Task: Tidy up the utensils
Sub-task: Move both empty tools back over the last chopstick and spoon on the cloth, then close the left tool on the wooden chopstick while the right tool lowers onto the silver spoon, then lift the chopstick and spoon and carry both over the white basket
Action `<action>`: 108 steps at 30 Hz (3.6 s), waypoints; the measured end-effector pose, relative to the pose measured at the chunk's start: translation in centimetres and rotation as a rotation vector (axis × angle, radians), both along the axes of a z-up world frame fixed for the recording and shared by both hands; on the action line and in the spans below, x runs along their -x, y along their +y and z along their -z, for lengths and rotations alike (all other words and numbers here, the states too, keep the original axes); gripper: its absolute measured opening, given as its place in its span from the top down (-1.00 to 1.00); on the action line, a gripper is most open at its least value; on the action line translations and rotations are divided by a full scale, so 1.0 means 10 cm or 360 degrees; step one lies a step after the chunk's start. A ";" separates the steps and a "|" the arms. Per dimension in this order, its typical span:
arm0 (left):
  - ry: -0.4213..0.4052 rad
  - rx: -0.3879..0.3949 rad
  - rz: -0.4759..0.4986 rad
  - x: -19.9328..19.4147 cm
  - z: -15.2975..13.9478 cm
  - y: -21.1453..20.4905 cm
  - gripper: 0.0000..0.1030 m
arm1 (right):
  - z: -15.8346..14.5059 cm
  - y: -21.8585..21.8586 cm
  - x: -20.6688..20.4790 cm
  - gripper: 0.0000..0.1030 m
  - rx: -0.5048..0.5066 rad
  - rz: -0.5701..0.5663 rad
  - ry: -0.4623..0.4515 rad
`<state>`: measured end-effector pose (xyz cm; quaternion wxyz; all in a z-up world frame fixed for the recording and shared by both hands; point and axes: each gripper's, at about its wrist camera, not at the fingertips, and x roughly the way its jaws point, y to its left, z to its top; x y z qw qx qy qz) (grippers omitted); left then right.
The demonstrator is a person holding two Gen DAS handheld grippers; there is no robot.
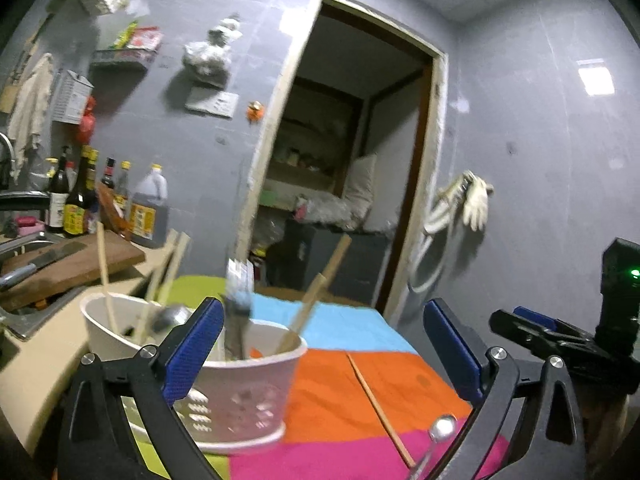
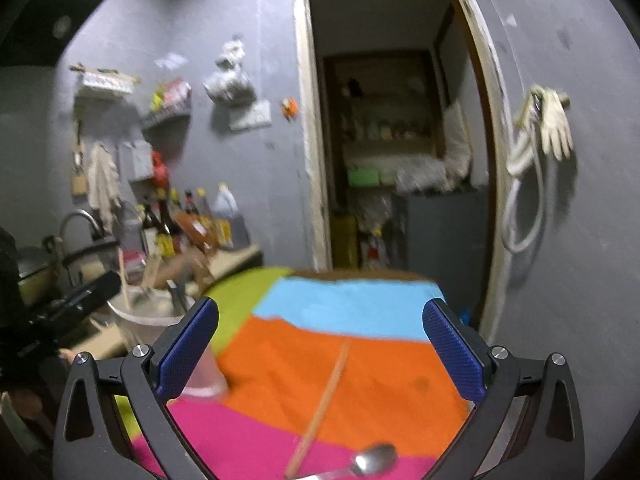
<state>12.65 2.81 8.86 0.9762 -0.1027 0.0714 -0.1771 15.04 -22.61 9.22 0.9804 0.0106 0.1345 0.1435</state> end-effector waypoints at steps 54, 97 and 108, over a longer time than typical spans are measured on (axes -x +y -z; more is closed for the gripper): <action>0.1338 -0.0511 0.0390 -1.37 1.16 -1.19 0.88 | 1.19 -0.49 -1.03 0.86 0.0031 -0.0227 0.0980; 0.1293 -0.0652 0.0411 -1.50 1.13 -1.18 0.51 | 1.27 -0.15 -1.02 0.19 0.0336 -0.0073 0.0960; 0.1183 -0.0483 0.0421 -1.33 1.02 -1.10 0.92 | 1.15 -0.17 -0.88 0.35 0.0240 -0.0128 0.0841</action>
